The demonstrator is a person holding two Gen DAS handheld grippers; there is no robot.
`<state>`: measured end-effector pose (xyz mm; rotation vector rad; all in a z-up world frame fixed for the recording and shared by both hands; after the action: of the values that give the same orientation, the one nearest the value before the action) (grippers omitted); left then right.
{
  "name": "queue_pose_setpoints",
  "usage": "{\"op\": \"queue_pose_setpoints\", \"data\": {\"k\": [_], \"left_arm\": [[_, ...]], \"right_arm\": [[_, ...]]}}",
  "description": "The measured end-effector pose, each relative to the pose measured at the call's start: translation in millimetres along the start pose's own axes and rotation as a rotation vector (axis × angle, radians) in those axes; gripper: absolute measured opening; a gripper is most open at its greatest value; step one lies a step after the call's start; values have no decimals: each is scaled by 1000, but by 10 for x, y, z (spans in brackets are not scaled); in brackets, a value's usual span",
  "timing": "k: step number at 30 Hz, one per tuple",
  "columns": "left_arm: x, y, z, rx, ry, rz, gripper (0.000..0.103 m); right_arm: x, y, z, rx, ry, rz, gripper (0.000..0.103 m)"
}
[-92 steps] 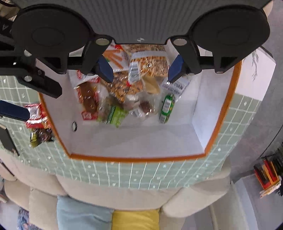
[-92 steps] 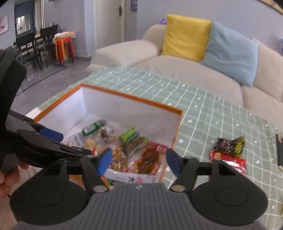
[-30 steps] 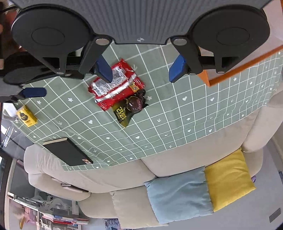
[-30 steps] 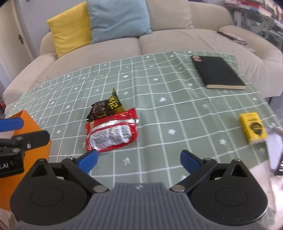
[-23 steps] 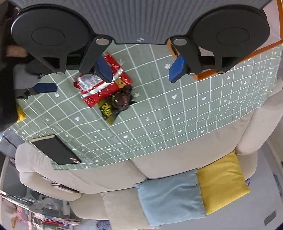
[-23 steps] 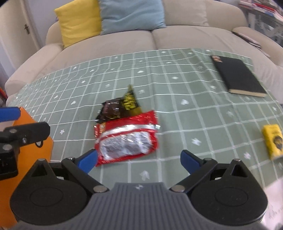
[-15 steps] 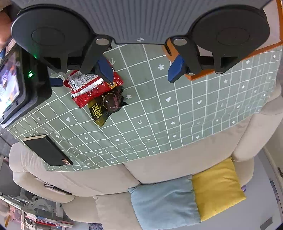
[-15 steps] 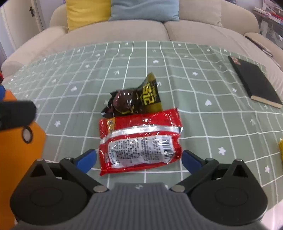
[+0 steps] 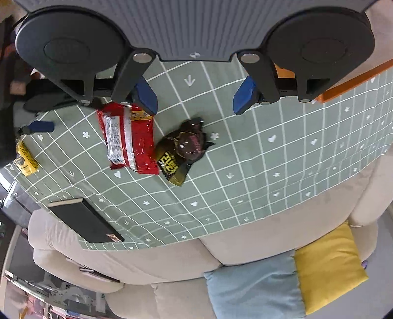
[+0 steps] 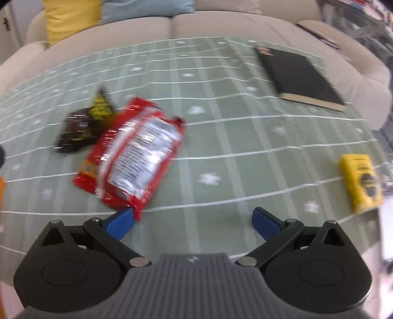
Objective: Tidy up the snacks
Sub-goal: 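Reach left tool to the dark braised egg pack while right tool approaches the red sausage bag, then close left tool on the braised egg pack while right tool grasps the red sausage bag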
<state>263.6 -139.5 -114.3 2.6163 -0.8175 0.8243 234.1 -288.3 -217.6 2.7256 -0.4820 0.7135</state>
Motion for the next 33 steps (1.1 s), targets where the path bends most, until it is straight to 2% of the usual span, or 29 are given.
{"op": "queue_pose_setpoints", "data": {"k": [4, 7, 11, 14, 19, 23, 28, 33], "left_arm": [[2, 6, 77, -5, -12, 1, 81], [39, -35, 131, -7, -19, -1, 81], [140, -125, 157, -14, -12, -4, 81], [215, -188, 164, -26, -15, 7, 80], [299, -219, 239, -29, -43, 89, 81], [348, -219, 373, -64, -76, 120, 80], [413, -209, 635, -96, -96, 91, 80], [422, -278, 940, -73, -114, 43, 81]], "right_arm": [[62, 173, -29, 29, -16, 98, 98], [168, 126, -162, 113, 26, 161, 98], [297, -159, -255, 181, 92, 110, 99], [367, -390, -182, 161, 96, 52, 99], [440, -572, -17, 144, 80, 66, 98], [453, -629, 58, 101, 78, 28, 85], [427, -518, 50, 111, 89, 5, 78], [362, -332, 55, 111, 88, -3, 77]]}}
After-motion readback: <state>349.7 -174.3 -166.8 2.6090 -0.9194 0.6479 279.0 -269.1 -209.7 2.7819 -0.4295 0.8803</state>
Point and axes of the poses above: each gripper's, at about its wrist camera, not at the fingertips, and z roughly the way its jaws point, y to its right, x to its top, the point moved 7 cm from there along z, roughly the way its jaws point, and after that the axes turned 13 degrees about -x, right-handed, at the moved point
